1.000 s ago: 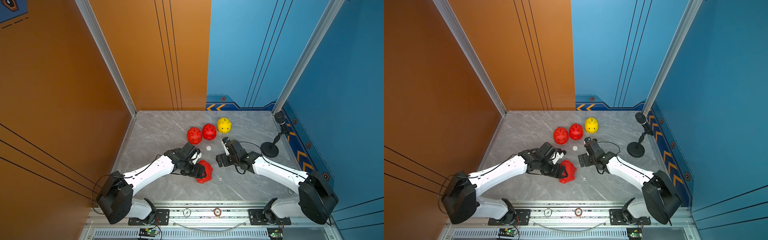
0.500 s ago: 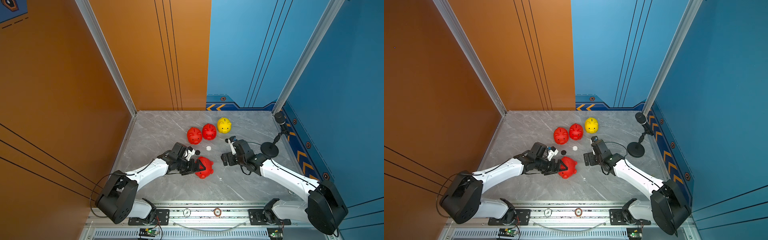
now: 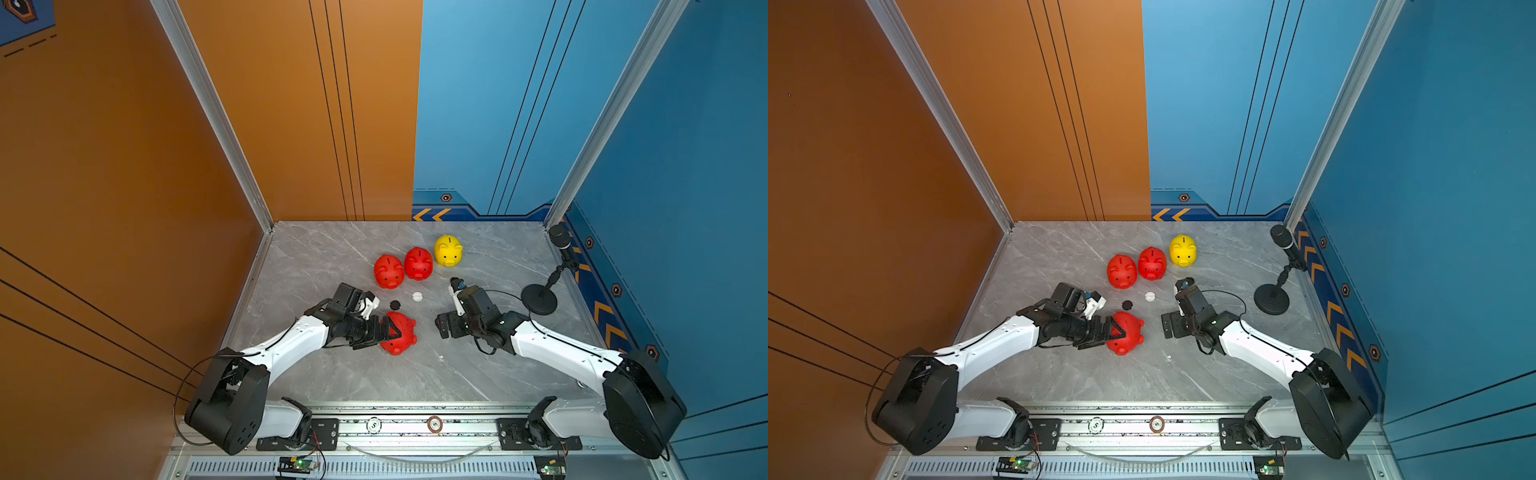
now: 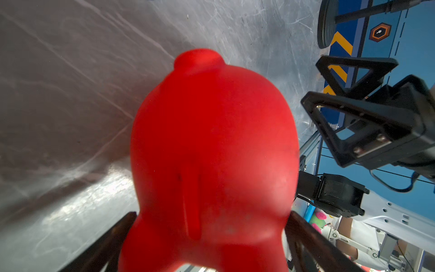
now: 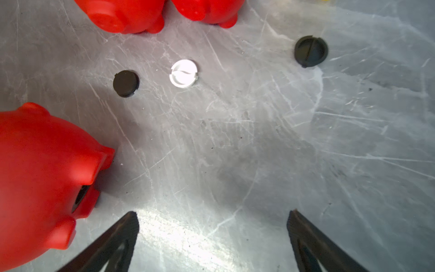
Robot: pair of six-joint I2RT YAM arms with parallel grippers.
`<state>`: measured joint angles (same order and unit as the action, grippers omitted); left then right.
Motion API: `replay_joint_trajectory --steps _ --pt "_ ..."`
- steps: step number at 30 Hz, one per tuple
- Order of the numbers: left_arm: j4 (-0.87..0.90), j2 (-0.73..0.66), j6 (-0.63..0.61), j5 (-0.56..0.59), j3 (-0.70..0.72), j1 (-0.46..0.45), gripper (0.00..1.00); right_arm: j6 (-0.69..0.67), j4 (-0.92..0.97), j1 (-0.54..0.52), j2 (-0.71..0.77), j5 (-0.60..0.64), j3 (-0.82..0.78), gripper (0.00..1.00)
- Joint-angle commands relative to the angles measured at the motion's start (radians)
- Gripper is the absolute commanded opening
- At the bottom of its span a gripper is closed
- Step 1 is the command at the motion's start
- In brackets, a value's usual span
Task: Open piggy banks
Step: Adjust the piggy bank at the center of the board.
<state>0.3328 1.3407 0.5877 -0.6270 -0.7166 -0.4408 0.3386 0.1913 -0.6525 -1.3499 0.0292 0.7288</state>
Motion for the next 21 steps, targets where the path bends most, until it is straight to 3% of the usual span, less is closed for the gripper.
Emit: replay_joint_trajectory --steps 1,15,21 --pt "0.050 -0.048 -0.029 -0.006 -0.016 0.014 0.98 0.035 -0.051 -0.024 -0.032 0.000 0.000 1.00" --pt "0.206 -0.102 -0.101 0.092 -0.036 0.088 0.98 0.055 -0.105 -0.089 -0.147 -0.005 0.046 1.00" --pt "0.164 -0.074 -0.100 0.101 -0.037 0.088 0.98 0.068 -0.134 -0.144 -0.219 0.000 0.093 1.00"
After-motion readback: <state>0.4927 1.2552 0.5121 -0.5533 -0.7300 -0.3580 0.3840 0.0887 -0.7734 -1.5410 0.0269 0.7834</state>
